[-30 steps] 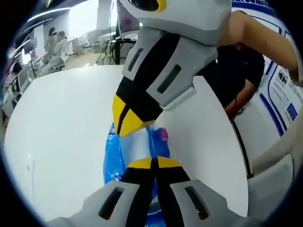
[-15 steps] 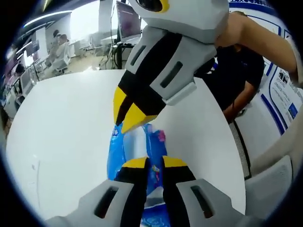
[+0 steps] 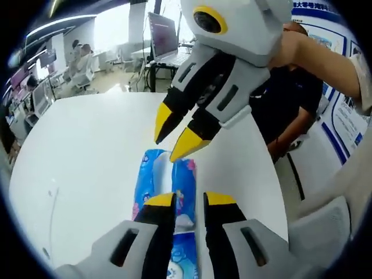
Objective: Operate the shoe box by opening the lid, removing the specified soft item, and placing it in the target area until the item is outside and the box remains undamaged.
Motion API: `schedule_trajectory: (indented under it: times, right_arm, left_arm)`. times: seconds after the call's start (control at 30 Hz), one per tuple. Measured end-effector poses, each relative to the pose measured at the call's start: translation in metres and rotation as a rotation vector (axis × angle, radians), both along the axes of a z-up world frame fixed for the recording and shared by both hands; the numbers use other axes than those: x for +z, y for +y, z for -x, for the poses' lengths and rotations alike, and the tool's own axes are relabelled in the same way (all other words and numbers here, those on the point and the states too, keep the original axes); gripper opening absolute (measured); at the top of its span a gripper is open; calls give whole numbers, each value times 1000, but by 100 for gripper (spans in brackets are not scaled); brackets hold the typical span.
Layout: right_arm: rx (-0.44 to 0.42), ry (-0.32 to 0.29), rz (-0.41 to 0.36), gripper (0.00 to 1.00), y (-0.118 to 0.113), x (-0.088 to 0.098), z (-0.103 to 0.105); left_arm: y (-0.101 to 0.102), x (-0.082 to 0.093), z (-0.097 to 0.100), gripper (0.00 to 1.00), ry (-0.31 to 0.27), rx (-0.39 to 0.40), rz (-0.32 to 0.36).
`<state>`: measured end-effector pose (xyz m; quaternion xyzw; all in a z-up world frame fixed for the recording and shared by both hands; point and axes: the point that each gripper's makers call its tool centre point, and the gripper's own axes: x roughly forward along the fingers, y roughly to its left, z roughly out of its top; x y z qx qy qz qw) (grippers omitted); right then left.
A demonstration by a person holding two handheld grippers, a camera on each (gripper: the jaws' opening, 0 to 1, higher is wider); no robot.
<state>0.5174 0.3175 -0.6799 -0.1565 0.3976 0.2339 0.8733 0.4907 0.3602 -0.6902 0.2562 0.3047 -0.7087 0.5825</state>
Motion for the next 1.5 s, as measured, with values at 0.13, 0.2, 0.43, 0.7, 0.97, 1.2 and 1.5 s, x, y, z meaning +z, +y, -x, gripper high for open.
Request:
schedule_trajectory:
  times: [0.13,0.2,0.43,0.7,0.97,1.2,1.5]
  right_arm:
    - [-5,-1,-4,20,5,6,5]
    - [-2,-4,0,22,8,9,9]
    - [2,-10,3,27,20,19,24]
    - [7,-23,-20,34,41,32,37]
    - [36,-26,-41,42,62,42,47]
    - [81,-17,-80,49,87,53,57]
    - [156,-2,-85,53,112,58,64]
  left_arm:
    - [13,8,1,23,9,32,9]
    - [21,13,2,25,14,48,17]
    - [51,29,2,34,12,105,44]
    - [88,50,0,50,13,161,76]
    - [131,64,-3,60,1,220,97]
    - [171,72,-6,66,-4,291,114]
    - [212,81,-5,73,-18,359,148]
